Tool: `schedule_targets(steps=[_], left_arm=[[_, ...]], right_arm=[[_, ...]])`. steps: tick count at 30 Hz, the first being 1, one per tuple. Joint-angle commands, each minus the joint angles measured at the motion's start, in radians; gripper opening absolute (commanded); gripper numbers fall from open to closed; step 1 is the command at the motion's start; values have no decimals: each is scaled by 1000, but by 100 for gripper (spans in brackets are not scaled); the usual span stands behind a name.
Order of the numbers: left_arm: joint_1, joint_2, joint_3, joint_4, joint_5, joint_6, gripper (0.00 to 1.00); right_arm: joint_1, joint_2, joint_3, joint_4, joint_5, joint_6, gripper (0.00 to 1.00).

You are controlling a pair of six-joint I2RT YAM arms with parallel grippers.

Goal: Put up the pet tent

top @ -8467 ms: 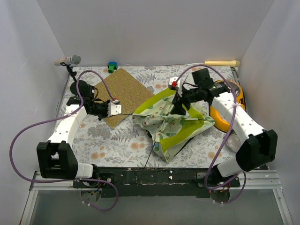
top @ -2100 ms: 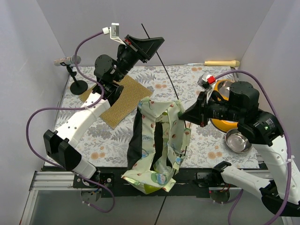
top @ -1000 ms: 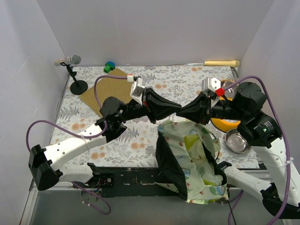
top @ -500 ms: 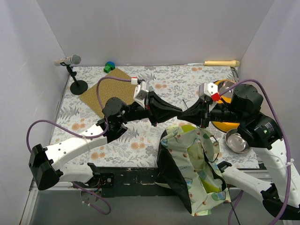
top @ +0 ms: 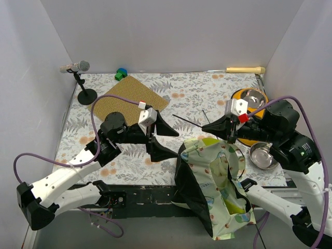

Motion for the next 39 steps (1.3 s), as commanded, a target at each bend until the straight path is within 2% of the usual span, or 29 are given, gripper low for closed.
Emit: schedule_targets(steps=[1,3,6,9,15,20,26,29,32,37,38,39], left_arm=[[-48,29,-33,27,18,43,86],[-48,41,5,63,-54,60,82],[-16,66,118,23,-151,55,74],[36,55,172,51,-157,-15,66],[36,86,255,109,-153,-80,48],[36,103,258,153,-131,-94,34],[36,86,232,143,-105,-98,33],[36,77,220,135,-81,-112,44],[36,70,207,129,-52,-126,45],[36,83,192,144,-52,-143,27],[36,84,192,153,-47,-147,22],[36,89,192,164,-41,-153,12]], right_arm=[[12,37,-6,-211,-11,-79,1],[12,29,-15,-227,-7,-98,1],[12,8,-24,-242,0,-123,1],[12,9,-24,-262,2,-130,1],[12,-6,-47,-250,-3,-129,1],[12,-5,-41,-239,0,-123,1],[12,-11,-46,-233,3,-113,1],[12,-8,-47,-233,6,-112,1],[12,-9,-49,-225,5,-112,1],[12,-12,-52,-217,-1,-117,1],[12,-12,-53,-214,-4,-117,1],[11,-15,-55,-216,-7,-120,1]])
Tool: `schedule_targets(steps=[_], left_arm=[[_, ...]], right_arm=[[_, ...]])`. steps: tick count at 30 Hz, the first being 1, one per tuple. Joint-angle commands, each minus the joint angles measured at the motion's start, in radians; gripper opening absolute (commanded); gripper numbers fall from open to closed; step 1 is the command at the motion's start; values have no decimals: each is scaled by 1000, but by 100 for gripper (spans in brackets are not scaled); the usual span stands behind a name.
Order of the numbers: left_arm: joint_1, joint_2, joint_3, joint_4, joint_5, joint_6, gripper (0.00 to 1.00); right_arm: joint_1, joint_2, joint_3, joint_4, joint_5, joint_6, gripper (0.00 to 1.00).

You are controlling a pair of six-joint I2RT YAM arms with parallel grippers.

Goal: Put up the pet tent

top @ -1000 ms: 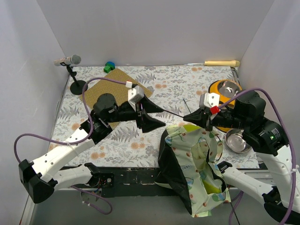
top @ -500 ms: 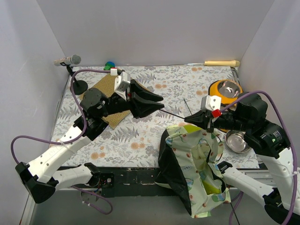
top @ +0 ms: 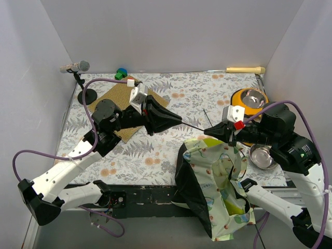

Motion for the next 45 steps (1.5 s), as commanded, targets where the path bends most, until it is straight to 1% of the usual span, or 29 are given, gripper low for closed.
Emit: schedule_targets(steps=[1,2,5,7,8,10,12,15,19,21,22,28,38,42,45], left_arm=[[-1,-5,-6,37,33,-25,3],[-1,0,-4,48,39,-31,0],[-2,12,-5,74,75,-48,0],[-21,15,-13,80,102,-40,0],[-28,14,-22,80,103,-36,0],[-42,15,-41,85,106,-31,0],[-53,14,-58,85,113,-16,0],[-65,21,-79,85,117,1,0],[-79,38,-99,84,116,10,0],[-90,43,-108,85,102,16,0],[-96,48,-113,84,100,24,0],[-133,75,-122,88,67,55,0],[-165,112,-121,71,60,81,0],[-168,124,-114,71,51,89,0],[-170,129,-110,71,53,93,0]], right_arm=[[12,0,-35,-119,-42,12,1],[12,1,-33,-121,-42,11,1],[12,15,-24,-124,-53,9,1],[12,34,-10,-109,-63,22,18],[12,40,-4,-97,-65,32,22],[12,52,8,-72,-75,45,27],[12,66,22,-55,-88,54,30],[12,84,43,-38,-106,72,30],[14,100,76,-27,-123,89,37],[17,107,92,-27,-126,97,42],[18,112,103,-29,-126,100,43],[28,126,129,-18,-129,114,40],[40,143,177,-40,-99,109,37],[43,140,183,-47,-95,106,28],[44,141,185,-52,-92,100,11]])
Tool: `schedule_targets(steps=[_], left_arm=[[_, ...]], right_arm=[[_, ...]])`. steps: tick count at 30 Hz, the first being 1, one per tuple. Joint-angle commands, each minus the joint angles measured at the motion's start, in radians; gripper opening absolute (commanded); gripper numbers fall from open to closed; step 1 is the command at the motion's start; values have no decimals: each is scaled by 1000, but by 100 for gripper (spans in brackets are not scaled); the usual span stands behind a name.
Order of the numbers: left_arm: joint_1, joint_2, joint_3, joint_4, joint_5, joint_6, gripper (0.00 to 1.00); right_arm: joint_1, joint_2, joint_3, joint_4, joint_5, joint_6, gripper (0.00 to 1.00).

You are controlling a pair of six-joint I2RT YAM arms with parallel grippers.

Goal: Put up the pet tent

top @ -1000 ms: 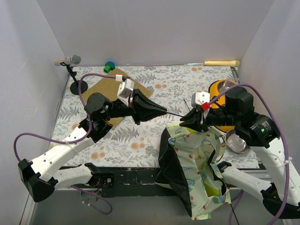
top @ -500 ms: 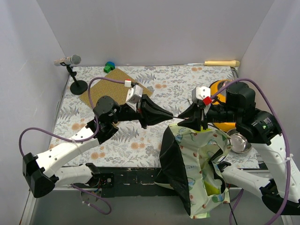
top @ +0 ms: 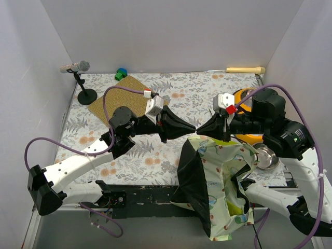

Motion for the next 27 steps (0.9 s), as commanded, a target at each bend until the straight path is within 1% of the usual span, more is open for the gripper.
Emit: schedule_targets(steps=[1,3,4,6,7,8,11,13,14,17,19,23,27], left_arm=[[-25,35,-20,-129,70,11,0],[-25,27,-24,-135,71,18,0],[-25,17,-30,-129,64,9,7],[-16,-37,-63,-109,33,-14,47],[-12,-64,-92,-91,24,-21,58],[-10,-101,-115,-91,0,-18,63],[-10,-157,-176,-163,-16,27,75],[-10,-161,-211,-125,-11,26,75],[-10,-143,-212,-79,-4,15,74],[-12,-53,-192,53,15,-47,73],[-24,-4,-184,124,24,-63,72],[-59,69,-182,213,55,-89,71],[-81,102,-173,260,35,-110,69]], right_arm=[[9,-6,39,-1,7,-4,2],[9,-9,40,-7,14,-12,1],[9,-12,39,-8,14,-13,1],[9,-23,30,-5,25,-13,1],[9,-32,24,-5,34,-13,1],[9,-41,17,-5,40,-13,1],[9,-49,14,-2,47,-4,1],[9,-50,10,-2,45,-4,1],[8,-53,5,-1,47,-4,1],[9,-53,7,-11,51,-13,1],[9,-46,19,-28,54,-25,1],[9,-44,33,-45,67,-28,1],[9,-47,34,-62,77,-27,1]])
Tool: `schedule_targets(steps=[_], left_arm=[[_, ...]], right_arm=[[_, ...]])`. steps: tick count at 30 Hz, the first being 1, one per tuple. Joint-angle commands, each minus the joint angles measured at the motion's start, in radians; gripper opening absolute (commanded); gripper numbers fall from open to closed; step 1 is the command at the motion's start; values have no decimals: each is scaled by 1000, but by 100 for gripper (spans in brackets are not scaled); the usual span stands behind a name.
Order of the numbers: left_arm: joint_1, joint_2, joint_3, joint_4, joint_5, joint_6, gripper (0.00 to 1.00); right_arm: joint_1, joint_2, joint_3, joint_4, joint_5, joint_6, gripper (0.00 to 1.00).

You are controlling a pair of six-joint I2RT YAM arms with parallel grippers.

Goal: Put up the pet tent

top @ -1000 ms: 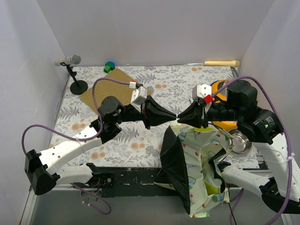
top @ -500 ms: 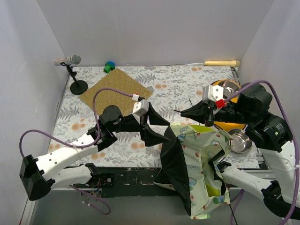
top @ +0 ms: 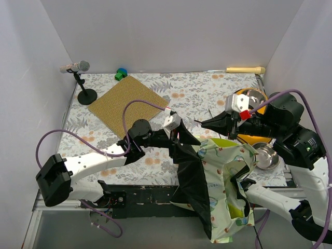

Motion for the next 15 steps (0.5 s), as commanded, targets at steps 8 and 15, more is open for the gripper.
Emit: schedule_targets(steps=[8,15], left_arm=[[-27,-12,47,119,8,-58,61],[-24,-29,73,52,13,-75,9]], right_arm=[[8,5,17,-177,30,-35,1],[7,7,30,-222,119,-117,1]])
